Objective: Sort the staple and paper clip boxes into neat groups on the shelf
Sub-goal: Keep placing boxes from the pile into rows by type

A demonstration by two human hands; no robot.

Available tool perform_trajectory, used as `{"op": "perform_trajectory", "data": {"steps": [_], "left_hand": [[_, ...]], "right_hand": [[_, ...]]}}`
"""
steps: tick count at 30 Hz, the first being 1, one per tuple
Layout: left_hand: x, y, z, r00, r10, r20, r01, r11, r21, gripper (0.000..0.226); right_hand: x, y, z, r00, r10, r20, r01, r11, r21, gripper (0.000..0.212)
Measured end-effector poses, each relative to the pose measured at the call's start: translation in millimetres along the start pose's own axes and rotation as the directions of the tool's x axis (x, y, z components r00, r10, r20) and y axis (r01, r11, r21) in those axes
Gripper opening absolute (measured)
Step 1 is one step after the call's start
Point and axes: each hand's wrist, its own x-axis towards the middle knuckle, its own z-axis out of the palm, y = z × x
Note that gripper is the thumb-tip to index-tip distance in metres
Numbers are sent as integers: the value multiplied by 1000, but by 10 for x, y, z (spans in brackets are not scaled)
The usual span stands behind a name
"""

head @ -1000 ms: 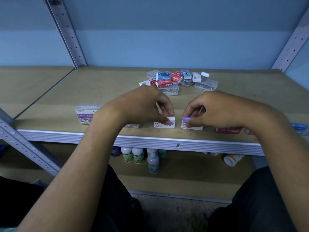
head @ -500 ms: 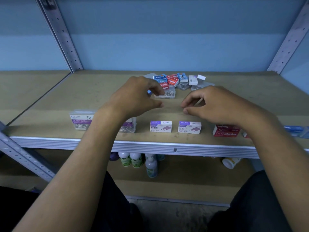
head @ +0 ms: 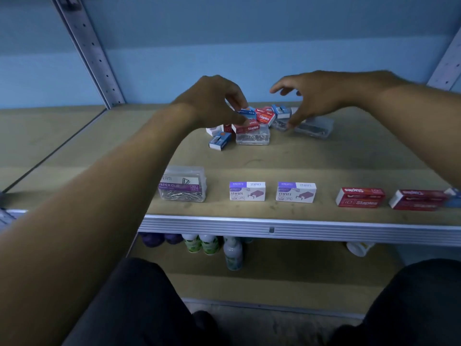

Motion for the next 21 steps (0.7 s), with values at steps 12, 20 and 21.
{"op": "perform_trajectory", "data": {"steps": [12, 20, 21], "left_hand": [[189, 48, 94, 993, -38, 115, 35, 999, 29, 28], [171, 29, 164, 994, -30, 106, 25, 998, 53, 20], [175, 23, 167, 994, -28, 104, 22, 998, 53, 20]], "right_hand": [[548, -103, -35, 981, 15, 196, 15, 989, -147, 91], [631, -174, 67, 976, -27, 215, 61, 986, -154, 76], [639, -183, 79, 977, -32, 213, 66, 986, -155, 75]]}}
